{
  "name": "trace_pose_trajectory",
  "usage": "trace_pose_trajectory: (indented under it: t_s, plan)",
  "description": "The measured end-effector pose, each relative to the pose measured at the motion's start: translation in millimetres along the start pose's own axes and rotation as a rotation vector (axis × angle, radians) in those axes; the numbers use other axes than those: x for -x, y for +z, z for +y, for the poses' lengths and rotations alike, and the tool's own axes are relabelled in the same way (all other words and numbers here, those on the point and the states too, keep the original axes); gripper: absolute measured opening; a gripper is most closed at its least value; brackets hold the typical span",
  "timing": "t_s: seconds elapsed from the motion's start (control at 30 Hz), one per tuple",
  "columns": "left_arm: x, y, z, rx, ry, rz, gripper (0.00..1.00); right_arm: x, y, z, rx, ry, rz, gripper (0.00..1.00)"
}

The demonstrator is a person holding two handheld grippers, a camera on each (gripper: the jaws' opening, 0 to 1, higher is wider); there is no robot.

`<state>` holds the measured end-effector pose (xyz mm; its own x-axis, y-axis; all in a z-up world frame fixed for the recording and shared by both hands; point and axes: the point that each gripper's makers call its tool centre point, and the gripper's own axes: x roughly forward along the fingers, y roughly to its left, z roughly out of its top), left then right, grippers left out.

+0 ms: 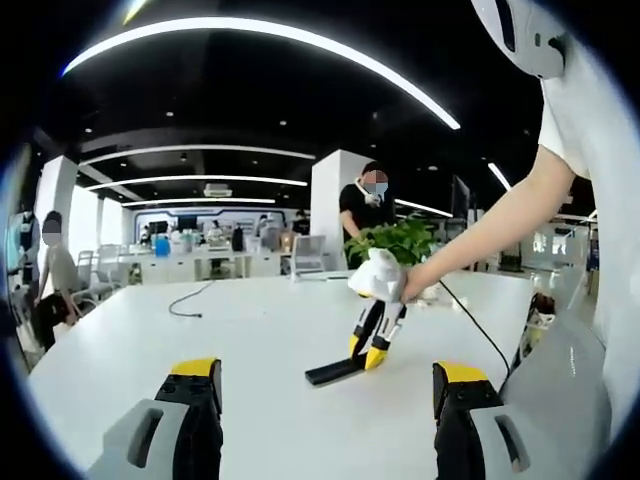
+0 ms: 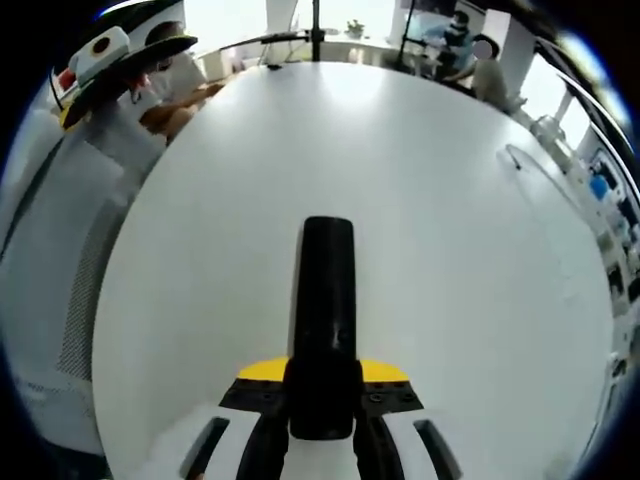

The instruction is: Press the specified remote control buttons in sequence, fully releasing each button before pressing the next.

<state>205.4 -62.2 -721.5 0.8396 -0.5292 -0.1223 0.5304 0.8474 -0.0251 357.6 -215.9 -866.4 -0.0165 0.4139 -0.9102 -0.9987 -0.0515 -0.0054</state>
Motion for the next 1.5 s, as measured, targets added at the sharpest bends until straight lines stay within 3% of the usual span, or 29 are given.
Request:
trace_pose_trajectory:
  t_s: [0.3, 0.47, 0.73, 0.83, 0.87, 1.0, 1.17, 1.33, 1.5]
  plan:
    - [0, 0.1, 1.7, -0.001, 0.008, 0.0, 0.9, 0, 0.5, 1, 0.008, -0.013, 0.015, 0.21]
    - [0, 0.3, 1.4, -0.002, 0.008, 0.0, 0.9, 0, -0.5, 0, -0.031, -0.022, 0.019, 0.22]
    - [1, 7.1, 2.5, 0.011, 0.016, -0.006, 0.9, 1, 1.3, 2, -0.111, -0.031, -0.033, 0.26]
    - [2, 9.5, 3.8, 0.02, 0.021, -0.015, 0.9, 0, 3.6, 2, -0.178, -0.063, -0.089, 0.29]
    - [2, 2.9, 5.9, 0.022, 0.021, -0.017, 0.9, 1, 3.7, 1, -0.207, -0.078, -0.112, 0.3]
    - [3, -1.3, 6.9, 0.022, 0.023, -0.01, 0.9, 2, -0.5, -6, -0.346, -0.152, -0.18, 0.46]
    - [3, -1.2, 5.7, 0.04, 0.02, -0.01, 0.9, 11, 4.3, -8, -0.427, -0.209, -0.285, 0.6]
    - [2, -0.7, 4.3, 0.047, 0.02, -0.013, 0.9, 30, 16.0, -13, -0.47, -0.325, -0.417, 0.8]
    - [3, -1.8, 4.6, 0.042, 0.02, -0.006, 0.9, 49, 20.7, -13, -0.488, -0.42, -0.508, 0.95]
